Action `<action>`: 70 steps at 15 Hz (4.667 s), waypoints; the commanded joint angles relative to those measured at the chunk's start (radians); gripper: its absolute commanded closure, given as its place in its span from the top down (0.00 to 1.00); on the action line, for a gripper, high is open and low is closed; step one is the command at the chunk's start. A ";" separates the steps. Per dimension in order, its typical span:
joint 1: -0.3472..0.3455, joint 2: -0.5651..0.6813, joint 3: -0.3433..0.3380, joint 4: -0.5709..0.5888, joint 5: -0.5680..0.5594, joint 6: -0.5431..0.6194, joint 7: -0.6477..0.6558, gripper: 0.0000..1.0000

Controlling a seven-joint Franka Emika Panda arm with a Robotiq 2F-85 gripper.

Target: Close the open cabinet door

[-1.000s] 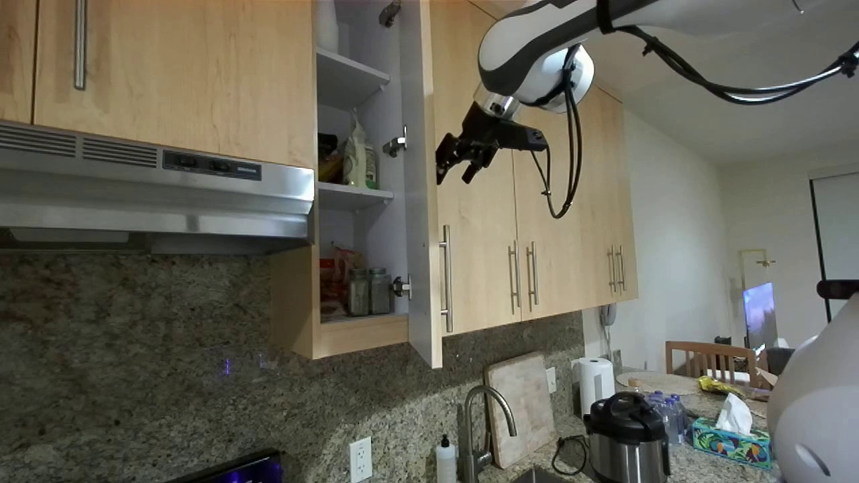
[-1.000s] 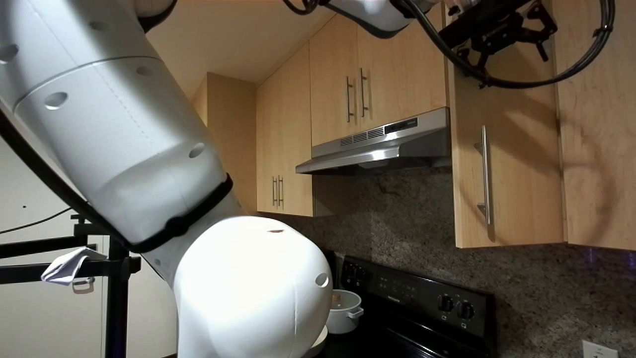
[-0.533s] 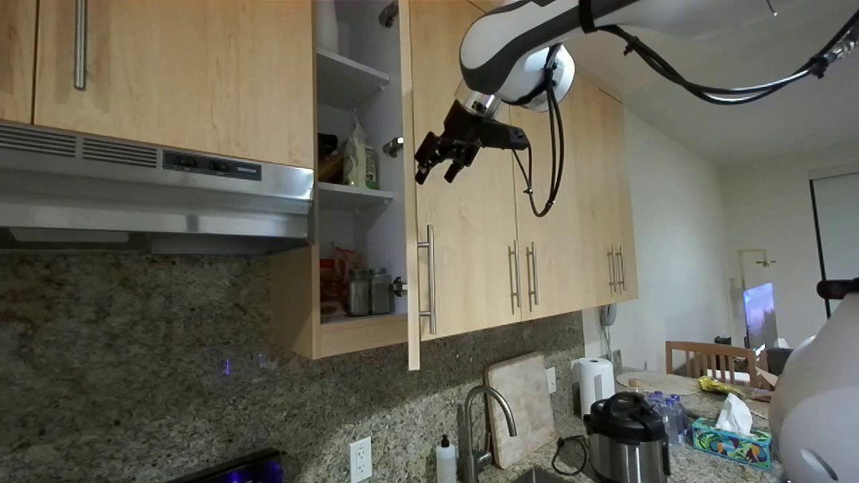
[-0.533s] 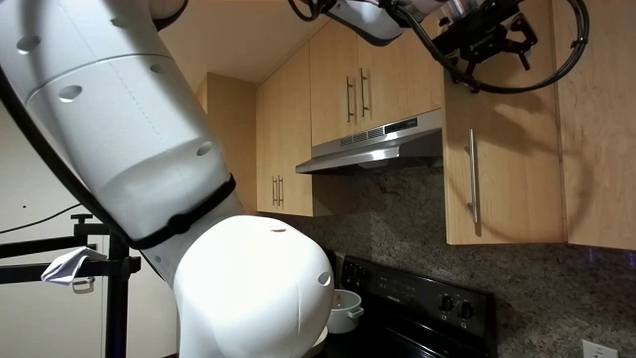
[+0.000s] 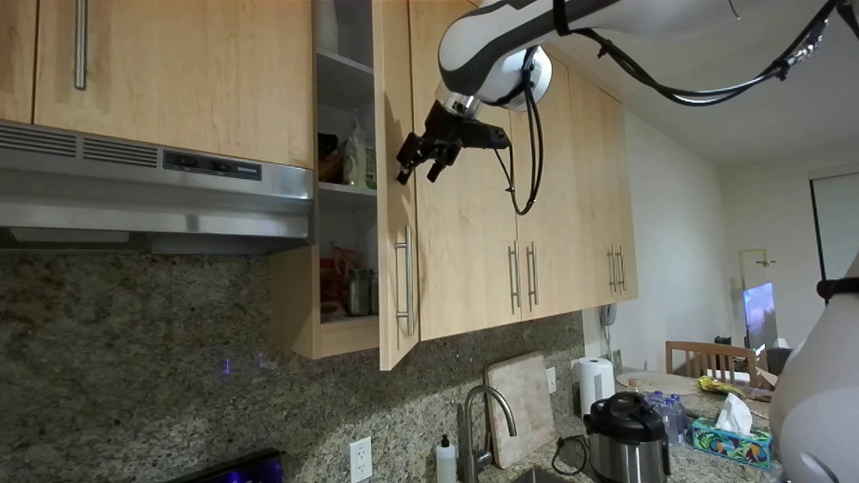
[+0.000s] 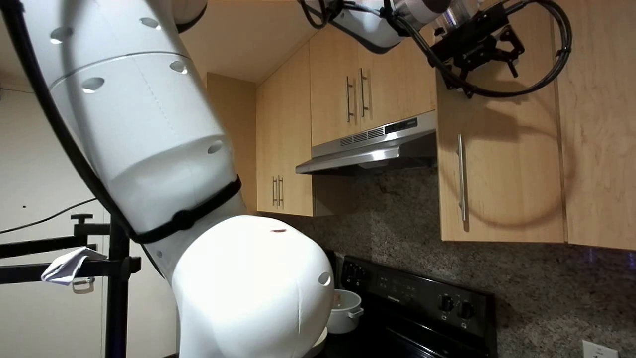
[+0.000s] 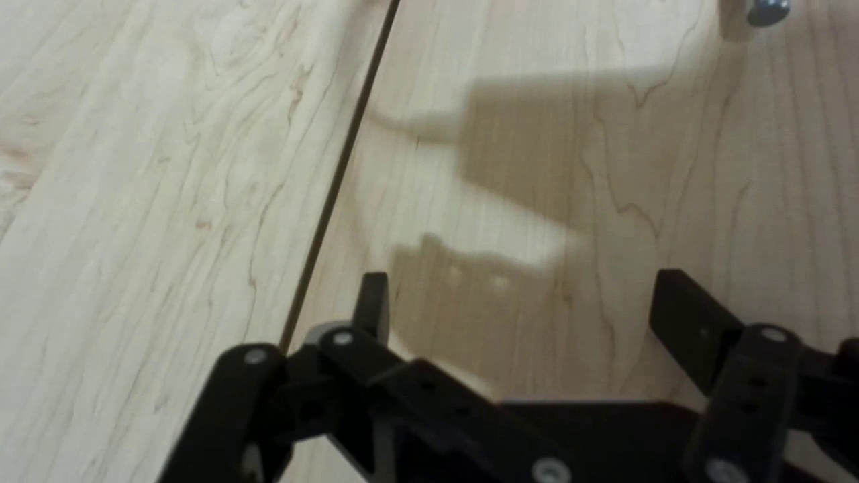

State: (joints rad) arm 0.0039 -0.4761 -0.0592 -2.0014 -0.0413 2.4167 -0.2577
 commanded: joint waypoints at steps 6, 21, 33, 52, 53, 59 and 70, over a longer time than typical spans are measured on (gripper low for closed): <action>0.009 0.097 0.043 0.110 -0.022 -0.020 0.024 1.00; 0.011 0.220 0.075 0.264 -0.039 -0.079 0.018 1.00; 0.014 0.313 0.098 0.375 -0.099 -0.136 0.037 1.00; -0.004 0.308 0.094 0.337 -0.205 -0.169 0.224 1.00; -0.005 0.305 0.093 0.330 -0.209 -0.177 0.242 1.00; -0.016 0.242 0.075 0.206 -0.184 -0.176 0.309 1.00; -0.068 0.039 0.039 -0.107 -0.192 -0.200 0.315 1.00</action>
State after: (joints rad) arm -0.0448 -0.3525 -0.0244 -2.0002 -0.2202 2.2389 0.0634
